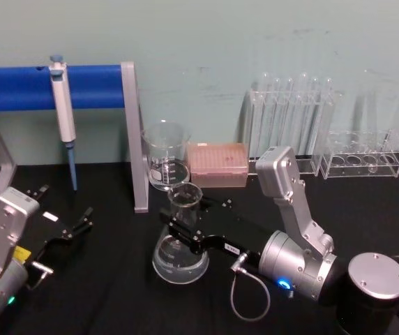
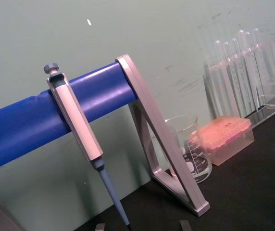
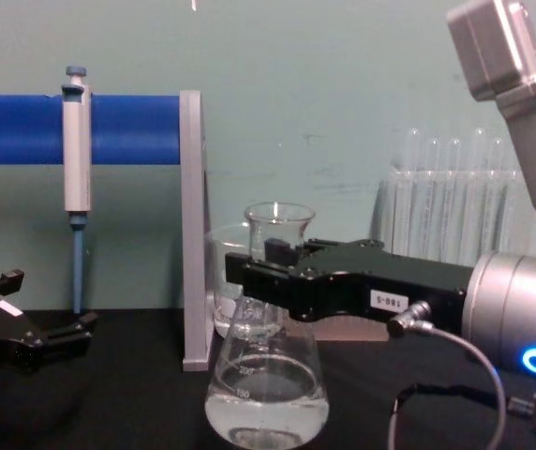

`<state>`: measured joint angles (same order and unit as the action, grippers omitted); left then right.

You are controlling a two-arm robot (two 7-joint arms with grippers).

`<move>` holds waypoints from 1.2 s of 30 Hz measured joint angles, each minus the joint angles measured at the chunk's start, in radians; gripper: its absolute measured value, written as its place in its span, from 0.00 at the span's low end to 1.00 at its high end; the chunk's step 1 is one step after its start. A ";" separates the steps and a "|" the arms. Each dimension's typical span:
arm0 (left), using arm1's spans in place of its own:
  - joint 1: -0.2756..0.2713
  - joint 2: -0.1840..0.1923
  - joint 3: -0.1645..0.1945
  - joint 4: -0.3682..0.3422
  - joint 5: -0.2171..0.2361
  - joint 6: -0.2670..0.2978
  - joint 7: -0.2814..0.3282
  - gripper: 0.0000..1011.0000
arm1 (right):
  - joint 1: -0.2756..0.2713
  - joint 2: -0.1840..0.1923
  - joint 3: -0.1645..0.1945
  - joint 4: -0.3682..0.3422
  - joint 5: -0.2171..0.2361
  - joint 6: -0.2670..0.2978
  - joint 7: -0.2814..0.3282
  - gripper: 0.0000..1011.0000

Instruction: Grasp the erlenmeyer flask with one hand, shake it three times, then place it back.

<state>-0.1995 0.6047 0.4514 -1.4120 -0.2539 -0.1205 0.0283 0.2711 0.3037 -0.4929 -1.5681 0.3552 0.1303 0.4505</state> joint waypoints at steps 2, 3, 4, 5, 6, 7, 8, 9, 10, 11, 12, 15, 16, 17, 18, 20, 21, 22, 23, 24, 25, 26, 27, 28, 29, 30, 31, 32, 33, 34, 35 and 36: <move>0.000 0.000 0.000 0.000 0.000 0.000 0.000 0.99 | 0.001 0.004 -0.001 -0.001 0.004 -0.003 -0.004 0.45; 0.000 0.000 0.000 0.000 0.000 0.000 0.000 0.99 | 0.001 0.005 0.000 -0.001 0.005 -0.004 -0.006 0.45; 0.000 0.000 0.000 0.000 0.000 0.000 0.000 0.99 | 0.001 0.007 0.001 -0.002 0.006 -0.006 -0.012 0.45; 0.000 0.000 0.000 0.000 0.000 0.000 0.000 0.99 | 0.001 0.008 0.002 -0.002 0.006 -0.008 -0.017 0.45; 0.000 0.000 0.000 0.000 0.000 0.000 0.000 0.99 | -0.001 0.011 0.008 -0.004 0.006 -0.010 -0.027 0.45; 0.000 0.000 0.000 0.000 0.000 0.000 0.000 0.99 | -0.002 0.012 0.010 -0.005 0.006 -0.011 -0.031 0.45; 0.000 0.000 0.000 0.000 0.000 0.000 0.000 0.99 | -0.004 0.013 0.013 -0.006 0.006 -0.012 -0.036 0.45; 0.000 0.000 0.000 0.000 0.000 0.000 0.000 0.99 | -0.006 0.015 0.017 -0.007 0.006 -0.013 -0.042 0.45; 0.000 0.000 0.000 0.000 0.000 0.000 0.000 0.99 | -0.010 0.019 0.027 -0.011 0.006 -0.015 -0.055 0.45; 0.000 0.000 0.000 0.000 0.000 0.000 0.000 0.99 | -0.013 0.021 0.032 -0.013 0.005 -0.016 -0.062 0.45; 0.000 0.000 0.000 0.000 0.000 0.000 0.000 0.99 | -0.016 0.022 0.038 -0.014 0.005 -0.016 -0.069 0.45; 0.000 0.000 0.000 0.000 0.000 0.000 0.000 0.99 | -0.026 0.030 0.063 -0.022 -0.001 -0.018 -0.098 0.45; 0.000 0.000 0.000 0.000 0.000 0.000 0.000 0.99 | -0.029 0.031 0.068 -0.024 -0.003 -0.018 -0.104 0.45; 0.000 0.000 0.000 0.000 0.000 0.000 0.000 0.99 | -0.032 0.033 0.076 -0.026 -0.005 -0.019 -0.112 0.45; 0.000 0.000 0.000 0.000 0.000 0.000 0.000 0.99 | -0.038 0.036 0.088 -0.029 -0.009 -0.019 -0.125 0.45; 0.000 0.000 0.000 0.000 0.000 0.000 0.000 0.99 | -0.048 0.041 0.111 -0.034 -0.016 -0.020 -0.145 0.45; 0.000 0.000 0.000 0.000 0.000 0.000 0.000 0.99 | -0.051 0.042 0.117 -0.036 -0.018 -0.020 -0.151 0.45; 0.000 0.000 0.000 0.000 0.000 0.000 0.000 0.99 | -0.055 0.044 0.124 -0.038 -0.020 -0.020 -0.156 0.45; 0.000 0.000 0.000 0.000 0.000 0.000 0.000 0.99 | -0.059 0.045 0.131 -0.040 -0.022 -0.020 -0.162 0.45; 0.000 0.000 0.000 0.000 0.000 0.000 0.000 0.99 | -0.066 0.047 0.145 -0.044 -0.026 -0.020 -0.172 0.45; 0.000 0.000 0.000 0.000 0.000 0.000 0.000 0.99 | -0.069 0.047 0.151 -0.046 -0.028 -0.020 -0.177 0.45; 0.000 0.000 0.000 0.000 0.000 0.000 0.000 0.99 | -0.073 0.048 0.157 -0.048 -0.030 -0.020 -0.181 0.45; 0.000 0.000 0.000 0.000 0.000 0.000 0.000 0.99 | -0.079 0.049 0.169 -0.052 -0.035 -0.020 -0.189 0.45; 0.000 0.000 0.000 0.000 0.000 0.000 0.000 0.99 | -0.086 0.049 0.181 -0.056 -0.038 -0.019 -0.196 0.45; 0.000 0.000 0.000 0.000 0.000 0.000 0.000 0.99 | -0.089 0.050 0.187 -0.058 -0.041 -0.018 -0.199 0.45; 0.000 0.000 0.000 0.000 0.000 0.000 0.000 0.99 | -0.092 0.050 0.192 -0.059 -0.043 -0.018 -0.203 0.45; 0.000 0.000 0.000 0.000 0.000 0.000 0.000 0.99 | -0.096 0.051 0.197 -0.061 -0.045 -0.017 -0.206 0.45; 0.000 0.000 0.000 0.000 0.000 0.000 0.000 0.99 | -0.101 0.051 0.207 -0.064 -0.049 -0.015 -0.212 0.45; 0.000 0.000 0.000 0.000 0.000 0.000 0.000 0.99 | -0.101 0.051 0.207 -0.064 -0.049 -0.015 -0.212 0.45; 0.000 0.000 0.000 0.000 0.000 0.000 0.000 0.99 | -0.107 0.051 0.218 -0.067 -0.053 -0.014 -0.218 0.45; 0.000 0.000 0.000 0.000 0.000 0.000 0.000 0.99 | -0.110 0.050 0.222 -0.068 -0.055 -0.013 -0.221 0.45; 0.000 0.000 0.000 0.000 0.000 0.000 0.000 0.99 | -0.113 0.050 0.227 -0.069 -0.058 -0.012 -0.223 0.45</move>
<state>-0.1995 0.6047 0.4514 -1.4119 -0.2539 -0.1206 0.0282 0.1586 0.3539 -0.2658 -1.6376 0.2976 0.1185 0.2277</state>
